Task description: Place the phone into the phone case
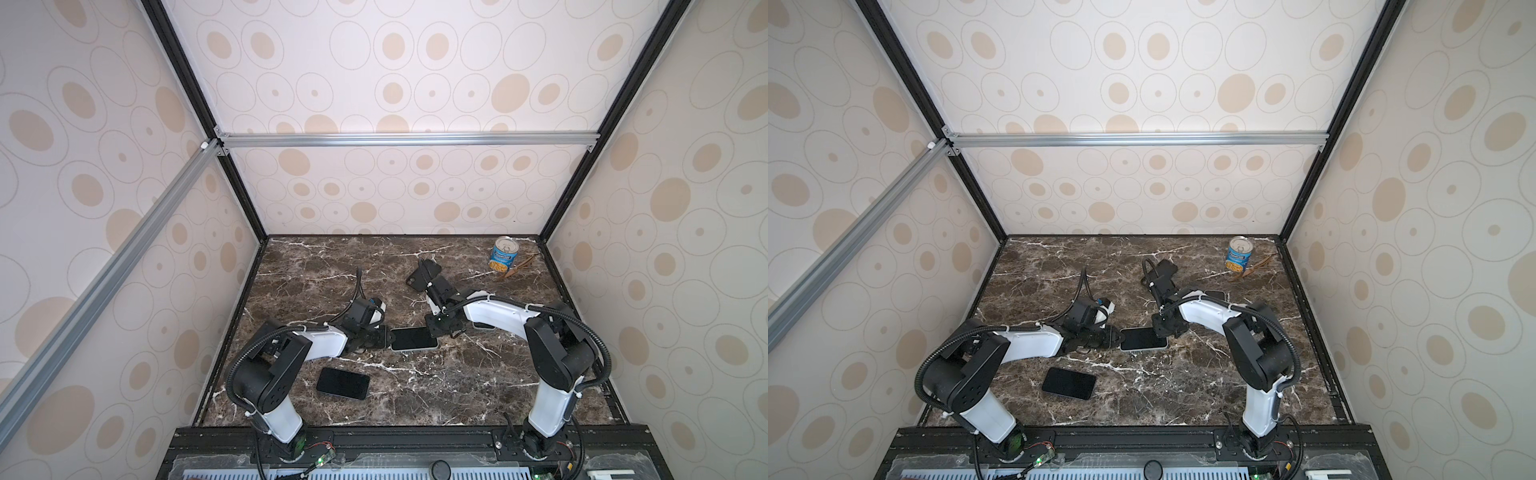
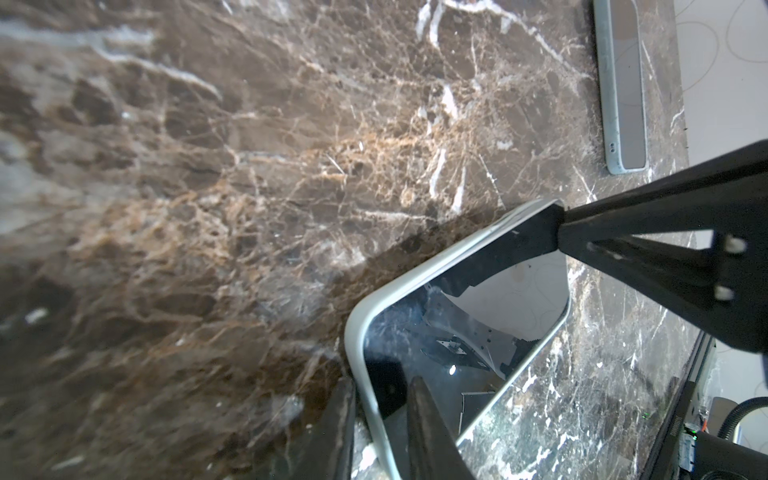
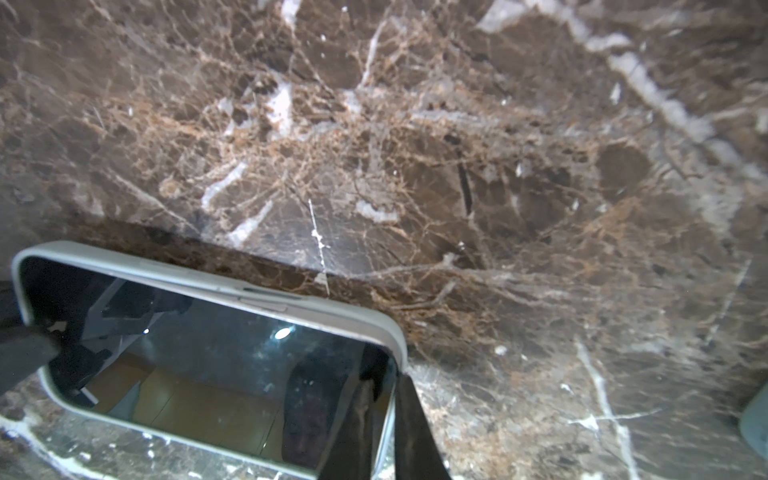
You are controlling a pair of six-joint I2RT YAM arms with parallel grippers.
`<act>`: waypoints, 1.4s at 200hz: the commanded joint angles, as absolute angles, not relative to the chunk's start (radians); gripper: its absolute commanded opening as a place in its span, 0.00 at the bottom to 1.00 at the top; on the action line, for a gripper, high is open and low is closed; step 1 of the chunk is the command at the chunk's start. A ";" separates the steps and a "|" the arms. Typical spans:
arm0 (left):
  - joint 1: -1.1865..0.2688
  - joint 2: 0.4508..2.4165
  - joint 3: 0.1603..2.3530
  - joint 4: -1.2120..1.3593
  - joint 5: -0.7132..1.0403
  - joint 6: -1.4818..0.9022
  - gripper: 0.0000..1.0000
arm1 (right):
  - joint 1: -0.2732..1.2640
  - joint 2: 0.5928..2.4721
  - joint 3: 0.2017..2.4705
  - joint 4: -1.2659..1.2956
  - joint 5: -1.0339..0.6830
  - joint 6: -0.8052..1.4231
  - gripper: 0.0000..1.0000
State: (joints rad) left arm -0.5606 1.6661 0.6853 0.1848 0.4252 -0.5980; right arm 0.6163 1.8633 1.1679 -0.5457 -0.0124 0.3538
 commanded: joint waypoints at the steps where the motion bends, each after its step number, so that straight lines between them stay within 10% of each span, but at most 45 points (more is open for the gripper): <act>1: -0.554 1.664 0.668 0.178 0.423 -0.607 0.24 | 0.649 2.116 1.042 -0.557 -0.008 0.337 0.12; 280: -0.546 1.674 0.658 0.194 0.436 -0.607 0.24 | 0.604 2.156 1.120 -0.549 -0.072 0.362 0.11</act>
State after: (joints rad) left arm -0.5507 1.6646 0.6655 0.2230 0.4332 -0.5983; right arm 0.5877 1.9175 1.2537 -0.6434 -0.0731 0.3687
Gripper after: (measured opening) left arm 0.237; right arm 0.117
